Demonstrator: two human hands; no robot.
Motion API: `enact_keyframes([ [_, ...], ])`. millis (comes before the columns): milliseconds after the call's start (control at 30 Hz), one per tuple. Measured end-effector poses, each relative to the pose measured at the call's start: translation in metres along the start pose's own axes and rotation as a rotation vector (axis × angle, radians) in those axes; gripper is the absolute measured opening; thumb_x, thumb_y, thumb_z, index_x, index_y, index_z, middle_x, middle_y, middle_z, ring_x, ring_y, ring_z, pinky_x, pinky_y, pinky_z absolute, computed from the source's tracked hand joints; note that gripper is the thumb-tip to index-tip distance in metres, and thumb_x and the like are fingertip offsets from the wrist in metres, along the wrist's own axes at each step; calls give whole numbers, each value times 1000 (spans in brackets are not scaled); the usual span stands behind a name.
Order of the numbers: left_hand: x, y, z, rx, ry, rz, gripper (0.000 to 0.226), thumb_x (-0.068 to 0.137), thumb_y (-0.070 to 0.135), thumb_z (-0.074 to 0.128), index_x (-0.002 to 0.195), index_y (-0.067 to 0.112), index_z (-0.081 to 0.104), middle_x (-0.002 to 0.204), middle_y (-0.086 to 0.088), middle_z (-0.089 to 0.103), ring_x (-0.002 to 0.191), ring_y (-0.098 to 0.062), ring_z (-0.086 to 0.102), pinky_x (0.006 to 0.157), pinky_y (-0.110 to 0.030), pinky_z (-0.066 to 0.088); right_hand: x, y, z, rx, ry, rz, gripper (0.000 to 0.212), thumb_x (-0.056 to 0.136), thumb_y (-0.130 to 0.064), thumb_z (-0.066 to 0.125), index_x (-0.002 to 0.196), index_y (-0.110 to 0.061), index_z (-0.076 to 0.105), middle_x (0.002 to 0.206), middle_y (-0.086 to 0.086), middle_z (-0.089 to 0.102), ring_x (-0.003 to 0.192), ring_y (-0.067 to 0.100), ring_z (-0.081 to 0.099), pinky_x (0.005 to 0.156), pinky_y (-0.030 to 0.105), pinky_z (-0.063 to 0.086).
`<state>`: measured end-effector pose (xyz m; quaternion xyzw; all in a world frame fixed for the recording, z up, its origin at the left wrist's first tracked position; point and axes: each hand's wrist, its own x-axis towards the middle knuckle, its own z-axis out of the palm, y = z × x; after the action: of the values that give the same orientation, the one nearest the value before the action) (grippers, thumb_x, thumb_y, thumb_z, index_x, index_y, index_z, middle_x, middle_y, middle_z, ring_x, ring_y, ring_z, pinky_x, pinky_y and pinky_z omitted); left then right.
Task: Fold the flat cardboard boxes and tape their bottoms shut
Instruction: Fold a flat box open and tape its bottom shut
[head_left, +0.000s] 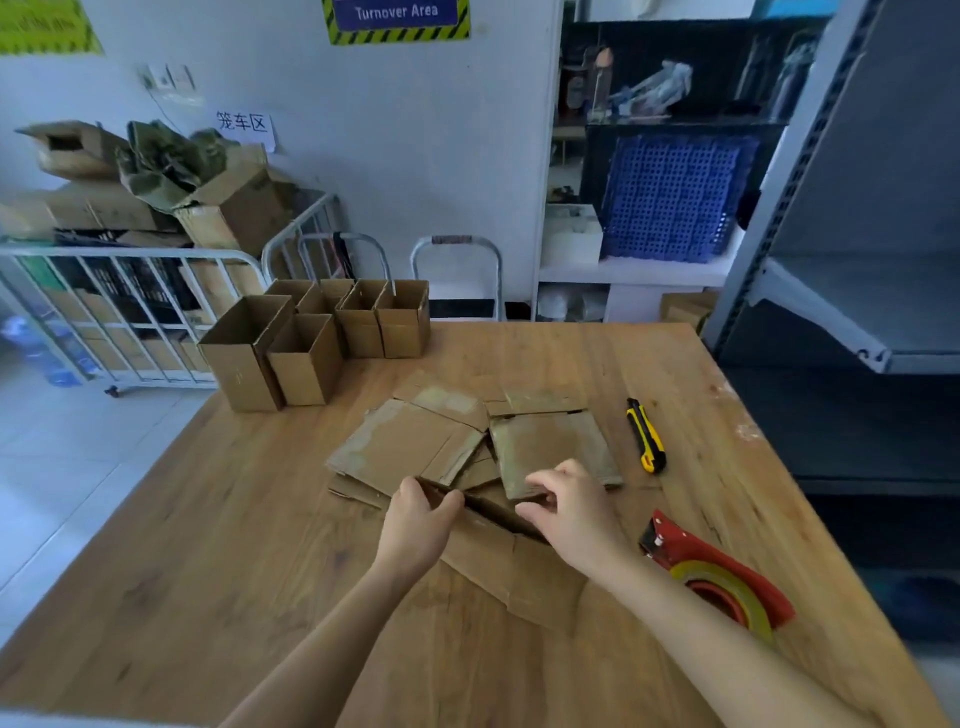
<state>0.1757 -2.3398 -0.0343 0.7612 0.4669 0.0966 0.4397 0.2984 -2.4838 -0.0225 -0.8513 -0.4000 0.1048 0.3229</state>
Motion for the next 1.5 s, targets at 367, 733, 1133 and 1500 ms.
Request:
enact_keyframes([
  [367,1,-4,-19,135,-120,114,30,88,40,58,97,13,48,92,-2,55,72,-11,48,55,-22,38,9,-12,1,-395,-180,-32,46,99,-33,46,62,-8,58,57,5,48,58,24,56,50,34,40],
  [733,-4,-9,-30,328,-336,318,45,101,39,39,81,4,61,80,-14,64,71,-28,60,67,-36,51,37,-11,10,-340,-114,-52,45,101,-33,46,63,-10,54,73,10,59,66,19,54,58,32,40],
  [1133,10,-16,-45,55,-250,105,31,90,38,64,81,10,71,73,-4,73,68,-15,70,69,-28,60,46,-14,32,2,55,-132,32,98,-27,52,76,-9,67,77,-1,59,75,14,53,64,25,38],
  [1500,12,-9,-35,23,-265,87,27,91,34,63,76,13,57,71,-1,62,66,-13,61,71,-31,57,-34,-2,23,261,224,141,66,93,-42,56,149,-18,32,142,-15,33,135,2,28,110,21,26],
])
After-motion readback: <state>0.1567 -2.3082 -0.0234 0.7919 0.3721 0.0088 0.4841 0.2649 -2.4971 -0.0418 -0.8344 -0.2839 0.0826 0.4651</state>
